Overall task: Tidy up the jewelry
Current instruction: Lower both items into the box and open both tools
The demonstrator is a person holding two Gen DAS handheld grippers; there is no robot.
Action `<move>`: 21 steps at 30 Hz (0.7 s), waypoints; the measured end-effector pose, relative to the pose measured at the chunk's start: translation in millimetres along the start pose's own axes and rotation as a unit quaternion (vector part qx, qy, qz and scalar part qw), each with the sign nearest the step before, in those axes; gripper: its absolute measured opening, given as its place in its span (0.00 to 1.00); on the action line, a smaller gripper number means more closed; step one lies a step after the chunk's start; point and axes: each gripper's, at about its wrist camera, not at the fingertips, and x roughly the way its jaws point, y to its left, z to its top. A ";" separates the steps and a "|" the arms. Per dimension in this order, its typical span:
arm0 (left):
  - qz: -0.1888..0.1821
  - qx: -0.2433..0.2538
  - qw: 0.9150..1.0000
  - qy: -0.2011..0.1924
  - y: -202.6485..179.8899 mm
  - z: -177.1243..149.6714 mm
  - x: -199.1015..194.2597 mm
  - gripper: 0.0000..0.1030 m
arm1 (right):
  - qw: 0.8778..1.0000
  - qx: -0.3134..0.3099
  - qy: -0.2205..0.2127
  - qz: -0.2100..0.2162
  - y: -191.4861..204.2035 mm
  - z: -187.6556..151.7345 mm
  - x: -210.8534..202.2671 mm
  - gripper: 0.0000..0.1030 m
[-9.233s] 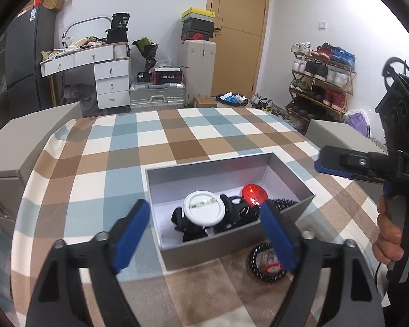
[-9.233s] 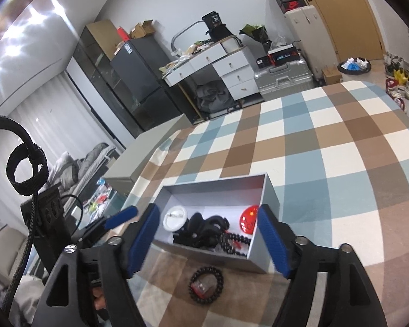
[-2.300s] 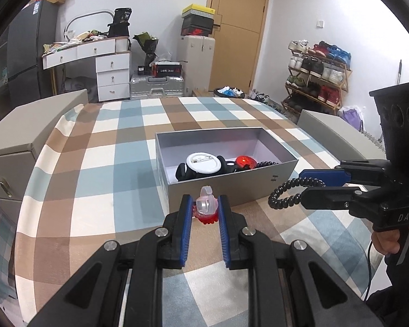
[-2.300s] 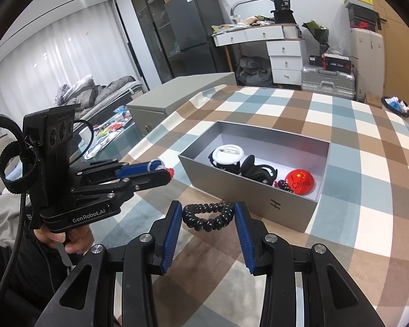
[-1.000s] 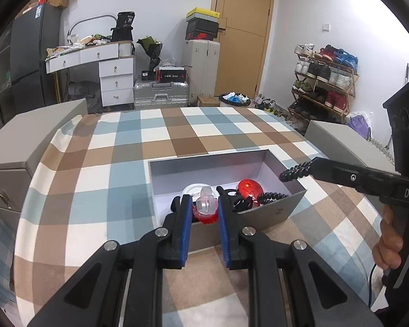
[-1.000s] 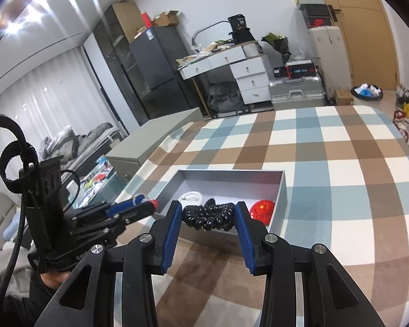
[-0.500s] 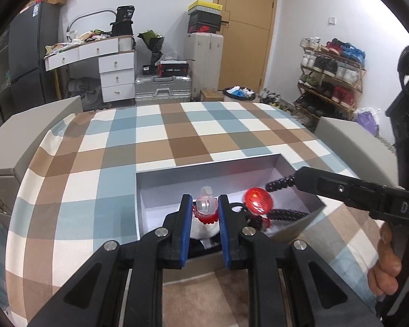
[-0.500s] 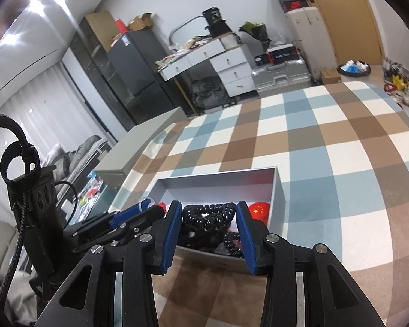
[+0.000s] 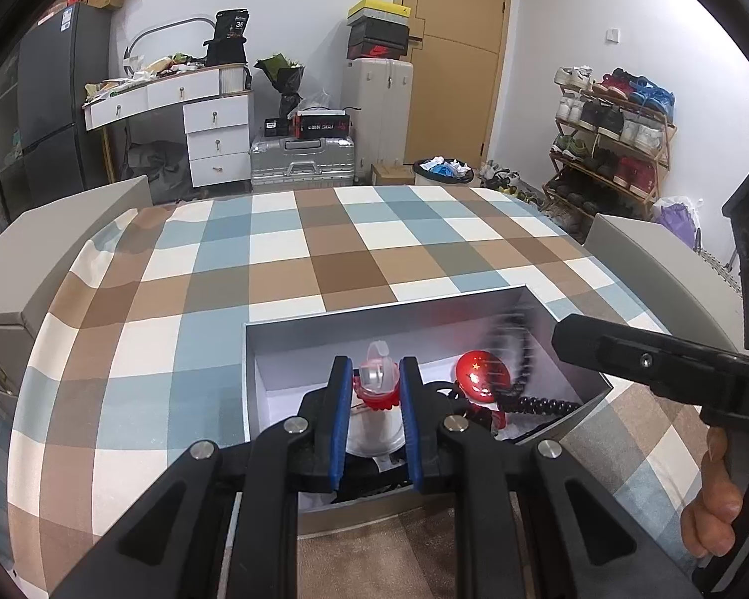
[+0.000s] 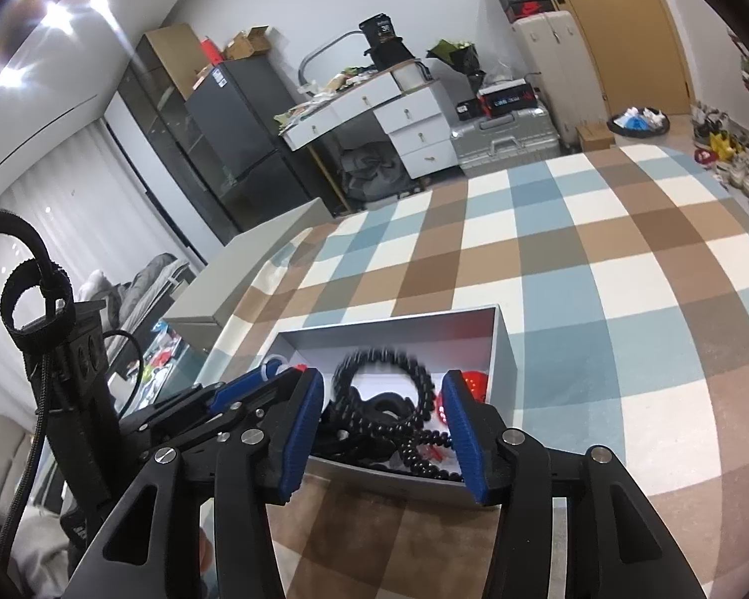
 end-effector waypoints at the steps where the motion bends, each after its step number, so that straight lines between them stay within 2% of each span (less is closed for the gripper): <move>1: 0.000 0.001 1.000 0.000 -0.9 0.4 0.6 0.13 | 1.000 0.000 0.000 -0.001 0.0 0.7 0.6 0.48; 5: -0.001 0.007 1.000 -0.001 -4.4 1.2 1.1 0.13 | 1.000 0.001 -0.001 -0.001 0.1 1.4 -0.5 0.49; 7: 0.000 0.011 1.000 0.000 -5.6 1.0 1.5 0.14 | 1.000 0.001 -0.001 -0.001 -1.3 1.9 0.0 0.52; 8: 0.003 0.015 1.000 0.000 -6.7 1.1 1.7 0.17 | 1.000 0.001 0.000 -0.001 -1.4 1.5 -0.1 0.54; 10: 0.007 0.017 1.000 -0.002 -7.2 1.1 1.2 0.33 | 1.000 0.000 0.001 -0.002 -1.7 0.9 -0.1 0.57; 11: 0.006 0.017 1.000 -0.003 -7.2 0.8 0.6 0.46 | 1.000 0.000 0.002 -0.002 -1.8 0.4 -0.3 0.59; 12: 0.003 0.017 1.000 -0.008 -7.3 0.4 -1.3 0.53 | 1.000 0.001 0.001 -0.001 -2.1 0.1 -0.4 0.60; 14: -0.003 0.020 1.000 -0.016 -8.1 -0.1 -5.7 0.61 | 1.000 -0.001 -0.001 -0.002 -2.2 -0.7 -2.1 0.62; 17: 0.004 0.025 1.000 -0.018 -9.9 0.0 -8.3 0.79 | 1.000 0.001 -0.003 -0.003 -3.2 -1.4 -4.4 0.69; 20: 0.004 0.026 0.999 -0.029 -9.3 -0.3 -13.0 0.83 | 1.000 0.001 -0.010 -0.010 -3.2 -2.4 -8.3 0.77; 21: 0.006 0.025 0.999 -0.030 -8.7 -0.3 -14.0 0.88 | 1.000 0.000 -0.012 -0.011 -3.0 -2.7 -9.9 0.79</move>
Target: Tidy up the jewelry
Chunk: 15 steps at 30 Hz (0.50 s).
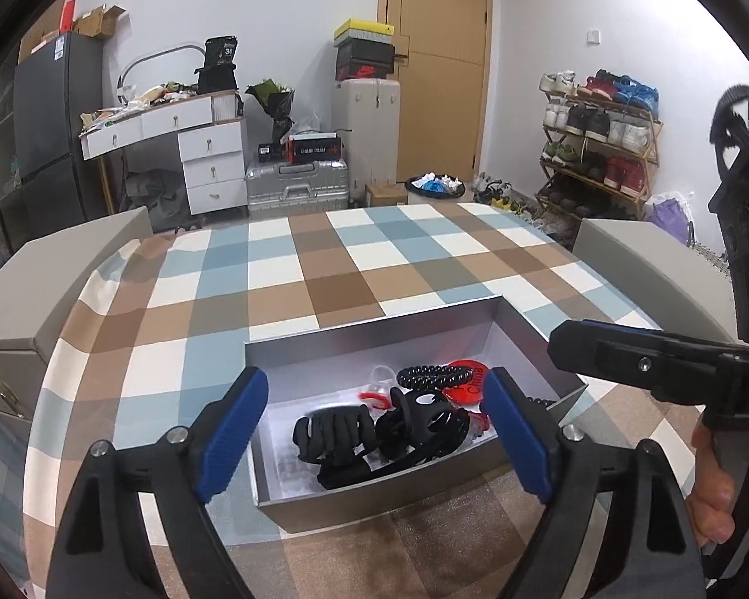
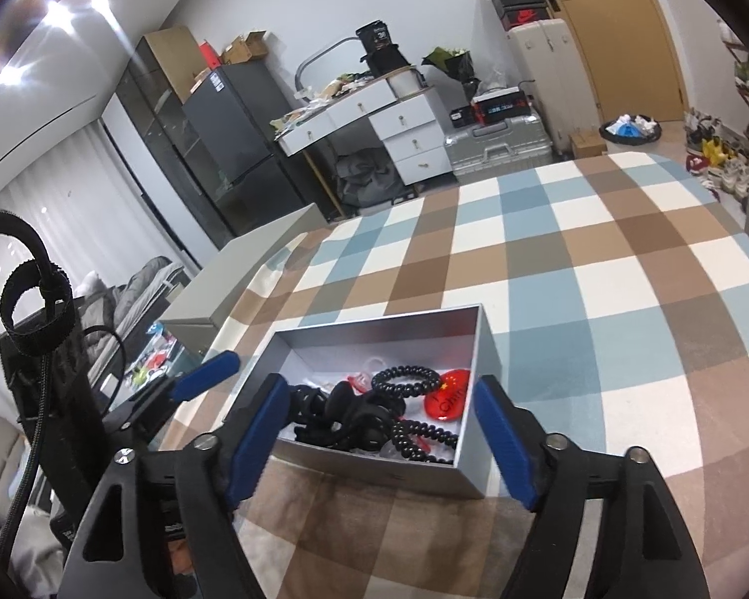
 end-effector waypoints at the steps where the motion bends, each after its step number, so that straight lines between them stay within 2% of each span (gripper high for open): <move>1: 0.002 -0.002 1.000 -0.001 0.4 -0.3 -0.8 0.91 | 1.000 -0.001 -0.001 0.000 -0.2 -0.1 -0.8 0.80; 3: 0.008 -0.007 1.000 -0.009 2.7 -1.5 -4.4 0.98 | 1.000 -0.003 -0.004 -0.001 -0.2 -0.8 -3.5 0.89; 7: 0.014 -0.017 1.000 -0.016 8.5 -4.7 -11.0 0.98 | 1.000 -0.014 -0.014 -0.003 1.7 -5.2 -9.7 0.99; 12: 0.043 -0.032 0.998 -0.038 16.2 -14.9 -23.6 0.99 | 0.998 -0.045 -0.032 0.008 6.0 -12.8 -19.4 1.00; 15: 0.041 -0.047 0.997 -0.046 21.5 -22.0 -30.0 0.99 | 0.997 -0.067 -0.044 0.006 9.7 -19.7 -24.9 1.00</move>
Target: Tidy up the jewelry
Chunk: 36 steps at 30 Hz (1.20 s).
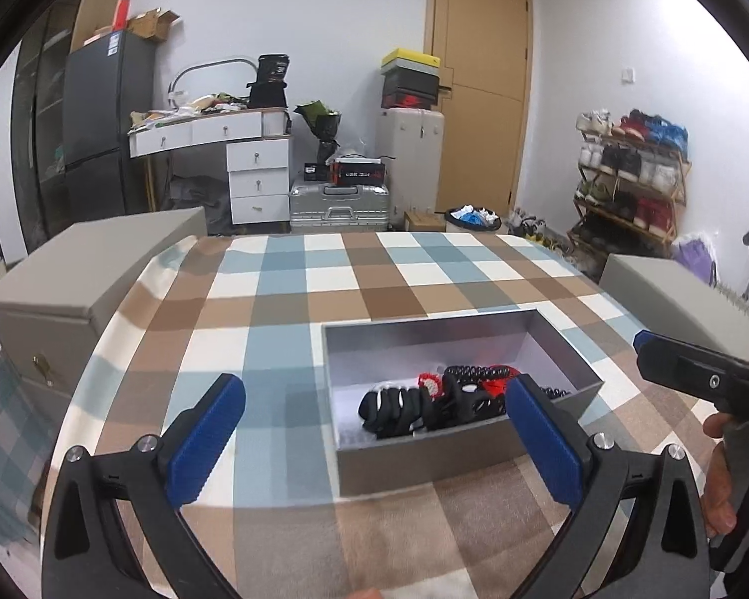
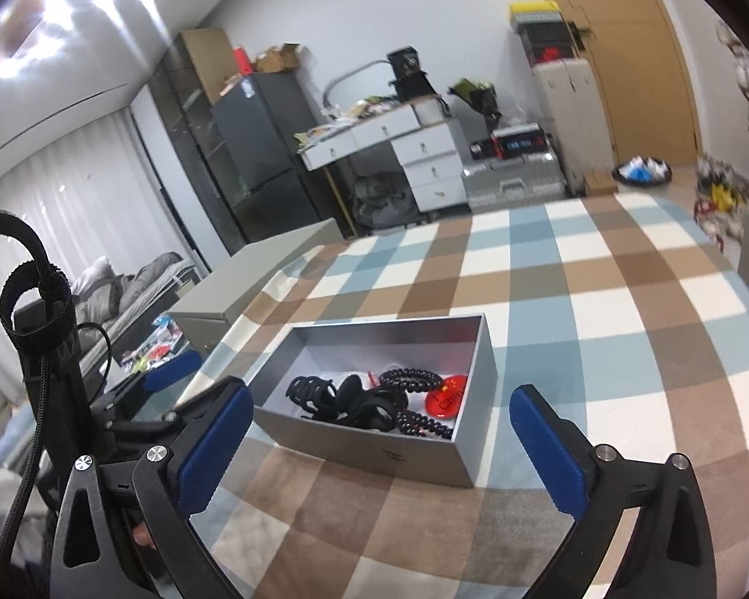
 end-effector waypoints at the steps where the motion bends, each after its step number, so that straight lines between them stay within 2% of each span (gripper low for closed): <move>1: -0.001 -0.002 1.000 -0.002 1.0 -1.1 -1.8 0.99 | 1.000 -0.006 -0.002 -0.003 1.1 -1.9 -0.7 1.00; 7: 0.015 -0.003 1.000 -0.025 9.2 -7.7 -11.6 0.99 | 0.997 -0.058 -0.027 -0.036 10.3 -15.0 -4.4 1.00; 16: 0.011 0.005 0.999 -0.031 7.8 -17.6 -7.0 0.99 | 0.995 -0.071 -0.066 -0.039 9.3 -22.5 -11.0 1.00; 36: 0.008 0.012 0.999 -0.035 5.9 -20.7 -12.2 0.99 | 0.994 -0.071 -0.069 -0.051 6.2 -23.7 -11.6 1.00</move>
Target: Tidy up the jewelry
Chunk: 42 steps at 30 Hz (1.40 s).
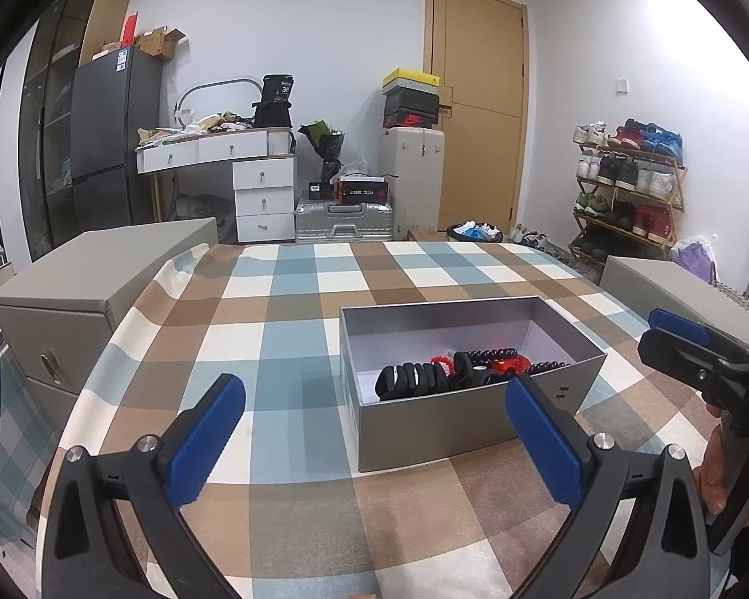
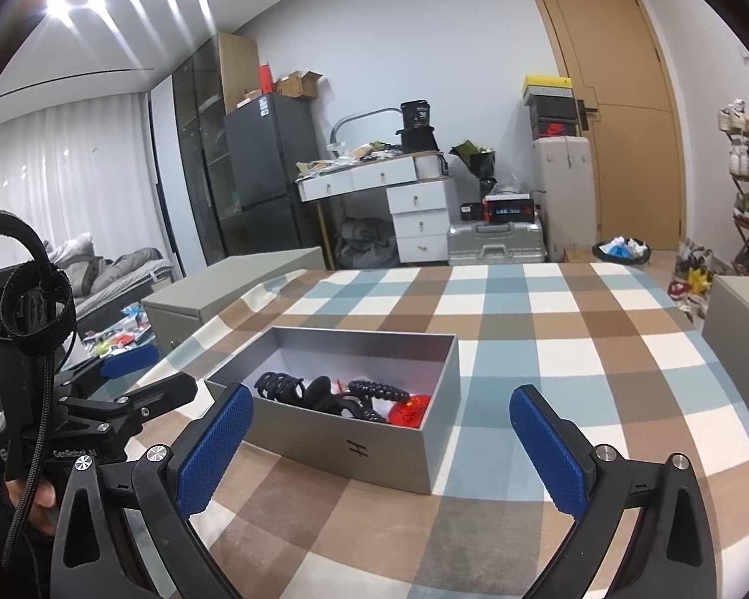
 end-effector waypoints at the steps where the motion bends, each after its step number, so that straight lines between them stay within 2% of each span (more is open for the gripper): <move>1: 0.001 0.000 1.000 0.001 -0.2 0.2 0.1 0.99 | 1.000 0.001 0.000 0.000 -0.6 0.0 0.0 1.00; 42: 0.003 -0.005 1.000 0.007 0.5 0.3 2.3 0.99 | 1.000 -0.003 -0.001 0.000 1.2 -0.3 -0.4 1.00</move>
